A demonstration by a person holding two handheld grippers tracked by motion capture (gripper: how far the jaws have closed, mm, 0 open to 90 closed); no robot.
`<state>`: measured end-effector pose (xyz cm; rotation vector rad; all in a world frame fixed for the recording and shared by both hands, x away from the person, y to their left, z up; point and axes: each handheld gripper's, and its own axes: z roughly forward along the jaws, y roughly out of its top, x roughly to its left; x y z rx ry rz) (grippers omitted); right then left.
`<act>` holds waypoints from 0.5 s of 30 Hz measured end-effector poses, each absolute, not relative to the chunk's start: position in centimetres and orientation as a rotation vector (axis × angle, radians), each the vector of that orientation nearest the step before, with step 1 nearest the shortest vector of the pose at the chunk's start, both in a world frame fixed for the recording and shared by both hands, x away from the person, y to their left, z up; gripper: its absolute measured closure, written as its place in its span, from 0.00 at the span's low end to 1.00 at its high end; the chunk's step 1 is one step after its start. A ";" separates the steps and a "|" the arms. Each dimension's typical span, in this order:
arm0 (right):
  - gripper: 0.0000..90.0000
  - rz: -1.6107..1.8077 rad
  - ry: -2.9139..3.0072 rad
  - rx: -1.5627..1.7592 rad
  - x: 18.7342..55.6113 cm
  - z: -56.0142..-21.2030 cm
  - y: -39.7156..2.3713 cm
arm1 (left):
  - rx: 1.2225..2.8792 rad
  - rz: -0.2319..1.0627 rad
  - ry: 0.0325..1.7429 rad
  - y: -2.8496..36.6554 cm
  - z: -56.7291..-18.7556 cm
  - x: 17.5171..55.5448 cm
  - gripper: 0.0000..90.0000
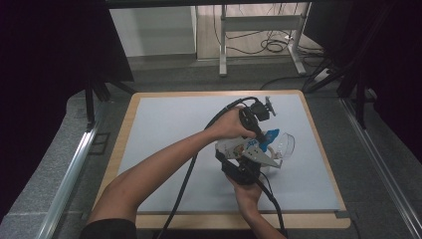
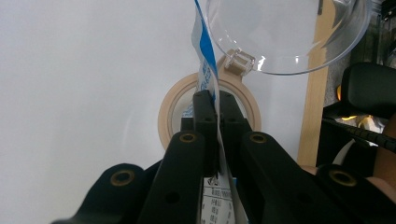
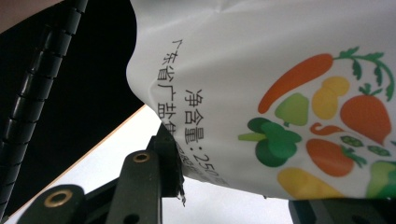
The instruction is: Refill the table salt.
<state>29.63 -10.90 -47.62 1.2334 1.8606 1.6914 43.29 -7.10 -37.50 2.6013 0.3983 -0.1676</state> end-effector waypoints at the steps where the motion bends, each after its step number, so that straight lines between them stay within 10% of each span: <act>1: 0.66 1.691 1.861 1.233 29.6 -47.6 -10.9 | 2.602 -0.168 0.398 -7.1 -37.5 43.3 0.99; 15: 0.66 1.695 1.861 1.234 29.8 -47.4 -10.8 | 2.610 -0.165 0.396 -7.2 -37.5 43.3 0.99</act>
